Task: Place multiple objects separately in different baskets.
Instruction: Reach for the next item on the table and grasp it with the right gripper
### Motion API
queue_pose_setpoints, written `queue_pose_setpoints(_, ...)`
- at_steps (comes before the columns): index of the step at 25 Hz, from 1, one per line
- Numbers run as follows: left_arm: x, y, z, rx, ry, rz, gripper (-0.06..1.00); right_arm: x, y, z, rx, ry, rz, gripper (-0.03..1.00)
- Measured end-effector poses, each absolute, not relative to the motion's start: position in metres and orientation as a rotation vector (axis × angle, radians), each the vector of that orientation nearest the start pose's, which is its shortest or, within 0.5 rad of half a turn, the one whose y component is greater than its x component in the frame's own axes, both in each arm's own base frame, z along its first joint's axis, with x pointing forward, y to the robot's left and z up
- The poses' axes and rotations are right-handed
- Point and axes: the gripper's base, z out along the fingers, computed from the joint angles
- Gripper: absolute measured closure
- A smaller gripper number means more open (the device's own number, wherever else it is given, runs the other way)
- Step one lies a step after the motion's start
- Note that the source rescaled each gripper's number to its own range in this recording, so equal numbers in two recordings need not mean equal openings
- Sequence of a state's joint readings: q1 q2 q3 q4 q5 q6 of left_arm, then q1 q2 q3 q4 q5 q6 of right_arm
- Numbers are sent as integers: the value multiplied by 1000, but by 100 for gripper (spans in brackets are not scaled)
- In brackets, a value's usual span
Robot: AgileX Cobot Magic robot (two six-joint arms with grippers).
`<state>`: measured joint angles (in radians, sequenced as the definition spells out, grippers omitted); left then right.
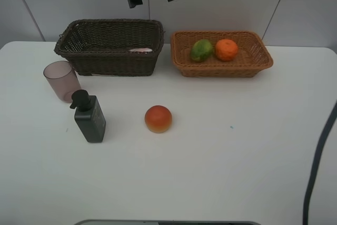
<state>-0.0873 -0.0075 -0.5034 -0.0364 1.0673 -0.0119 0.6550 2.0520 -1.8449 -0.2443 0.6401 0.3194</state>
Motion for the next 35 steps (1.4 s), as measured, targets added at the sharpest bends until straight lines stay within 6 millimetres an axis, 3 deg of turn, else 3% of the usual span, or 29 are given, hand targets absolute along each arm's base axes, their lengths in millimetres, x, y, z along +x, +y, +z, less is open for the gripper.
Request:
queue_pose_setpoints(3, -7, -2, 278, 79, 2040, -106, -2, 380, 272, 298, -573, 2323, 154, 7)
queue_pose_setpoints(8, -7, -2, 278, 79, 2040, -106, -2, 357, 257, 299, -674, 2452, 90, 6)
queue_pose_setpoints(17, -7, -2, 278, 79, 2040, -106, -2, 308, 237, 268, -804, 2590, 52, 6)
queue_pose_setpoints(25, -7, -2, 278, 79, 2040, -106, -2, 280, 249, 238, -947, 2632, 13, 6)
queue_pose_setpoints(31, -7, -2, 278, 79, 2040, -106, -2, 281, 264, 212, -1028, 2615, 16, 6)
queue_pose_setpoints(35, -7, -2, 278, 79, 2040, -106, -2, 286, 270, 187, -1239, 2560, -31, 6)
